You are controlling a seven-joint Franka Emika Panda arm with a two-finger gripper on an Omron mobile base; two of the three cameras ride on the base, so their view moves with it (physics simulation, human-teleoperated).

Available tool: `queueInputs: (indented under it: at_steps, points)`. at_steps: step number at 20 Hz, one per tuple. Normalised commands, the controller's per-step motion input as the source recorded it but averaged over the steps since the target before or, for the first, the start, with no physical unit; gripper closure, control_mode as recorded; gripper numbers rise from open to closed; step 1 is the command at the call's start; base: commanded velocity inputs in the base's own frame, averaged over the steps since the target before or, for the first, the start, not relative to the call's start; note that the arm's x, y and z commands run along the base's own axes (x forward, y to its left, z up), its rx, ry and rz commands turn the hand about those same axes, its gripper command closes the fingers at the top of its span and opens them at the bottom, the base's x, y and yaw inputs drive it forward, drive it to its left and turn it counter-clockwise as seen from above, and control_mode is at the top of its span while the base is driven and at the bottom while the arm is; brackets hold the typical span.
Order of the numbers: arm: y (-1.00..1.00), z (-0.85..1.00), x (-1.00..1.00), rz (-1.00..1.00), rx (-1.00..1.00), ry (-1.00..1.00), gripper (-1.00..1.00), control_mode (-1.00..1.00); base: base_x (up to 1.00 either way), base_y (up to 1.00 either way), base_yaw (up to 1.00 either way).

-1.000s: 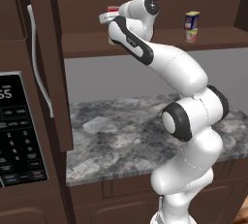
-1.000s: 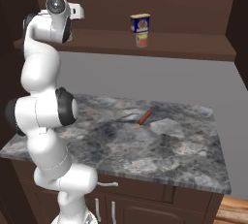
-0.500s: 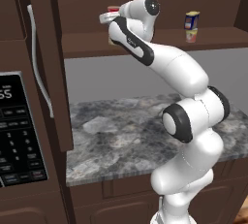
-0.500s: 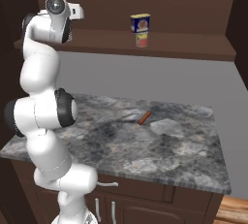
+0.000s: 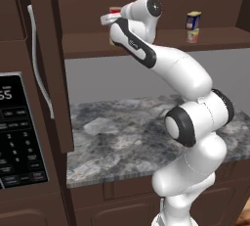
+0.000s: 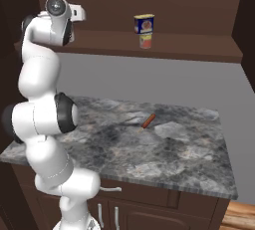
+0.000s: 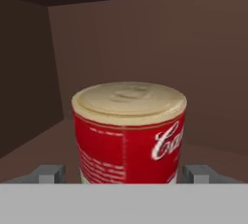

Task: Stack two cans on top of the other two cans in the cabinet.

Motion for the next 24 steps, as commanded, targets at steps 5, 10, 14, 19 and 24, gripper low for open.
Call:
queueInputs:
  at_steps: [5,10,14,19,24]
  points:
    - [-0.08,-0.04,-0.18,-0.02,0.0,-0.02,-1.0,-1.0,0.0,0.0,0.0]
    - [-0.14,-0.04,-0.39,-0.14,0.0,0.0,-1.0,-1.0,0.0,0.0,0.0]
    - [-0.19,-0.03,-0.6,-0.17,0.01,0.0,-1.0,-1.0,0.0,0.0,0.0]
    - [-0.28,-0.01,-0.77,-0.08,0.05,0.02,-1.0,-1.0,0.0,0.0,0.0]
    - [-0.29,-0.1,-0.81,-0.06,0.0,0.06,-1.0,-1.0,0.0,0.0,0.0]
